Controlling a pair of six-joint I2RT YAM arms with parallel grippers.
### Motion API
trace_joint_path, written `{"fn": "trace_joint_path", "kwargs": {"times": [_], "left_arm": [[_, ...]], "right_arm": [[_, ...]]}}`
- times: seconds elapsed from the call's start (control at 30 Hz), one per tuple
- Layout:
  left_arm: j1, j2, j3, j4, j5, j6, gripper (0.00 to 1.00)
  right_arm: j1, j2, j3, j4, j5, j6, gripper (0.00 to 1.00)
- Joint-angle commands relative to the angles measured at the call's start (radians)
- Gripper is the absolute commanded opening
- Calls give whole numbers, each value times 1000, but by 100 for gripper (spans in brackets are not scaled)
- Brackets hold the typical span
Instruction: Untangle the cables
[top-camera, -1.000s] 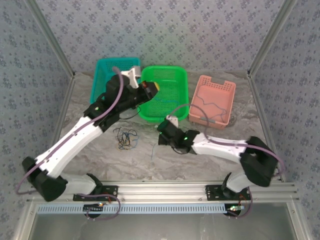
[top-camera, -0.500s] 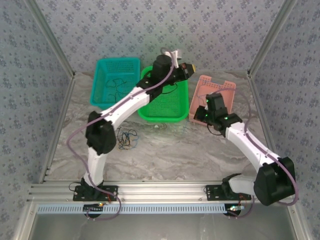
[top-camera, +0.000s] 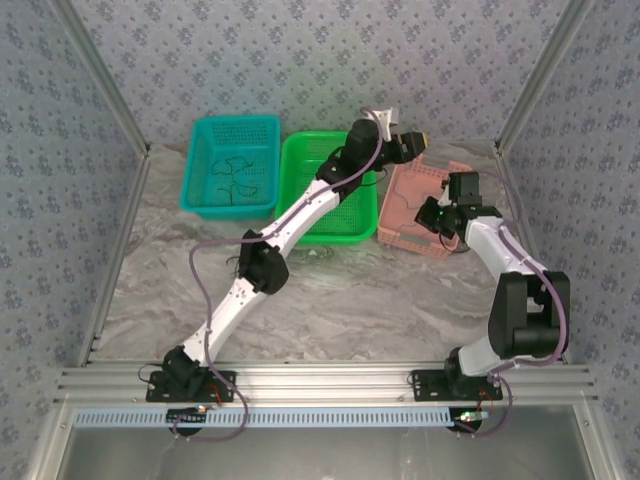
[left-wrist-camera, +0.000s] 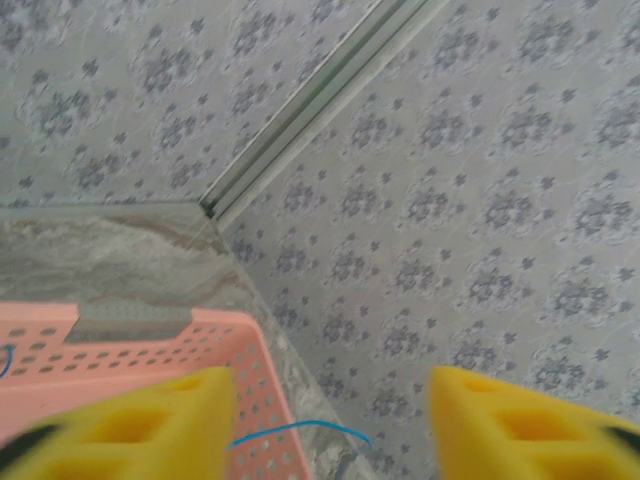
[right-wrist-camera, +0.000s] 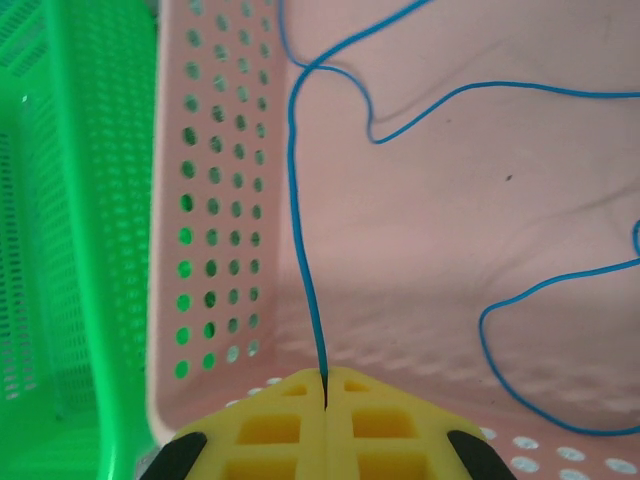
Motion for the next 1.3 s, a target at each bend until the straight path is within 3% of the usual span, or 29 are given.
{"fn": "trace_joint_path", "kwargs": {"times": [0.0,0.3,0.57,0.73,0.87,0.97,1.17,1.27], "left_arm": [[2,-11,52,-81,23,45,99],[-9,-178,49,-365,-117,194,99],[3,-309,50,-605,-250,190,97],[10,-335,50,-661,-276,193,96],[23,-340,51,-710,-332,189,95],[41,-342,51,-751,-351,191,94],[53,-365,51,-857,-421,246,94],[57,-383,52,-905,-440,266,94]], "right_arm": [[-34,62,59,2,-45,4,0],[-80,170,130,-17,-63,34,0],[-88,247,230,-81,-50,8,0],[-73,312,293,-151,-20,1,0],[-38,283,300,-184,20,-13,32],[-11,185,256,-167,64,-3,46],[76,12,207,-185,188,-6,52],[187,-70,150,-166,239,-7,51]]}}
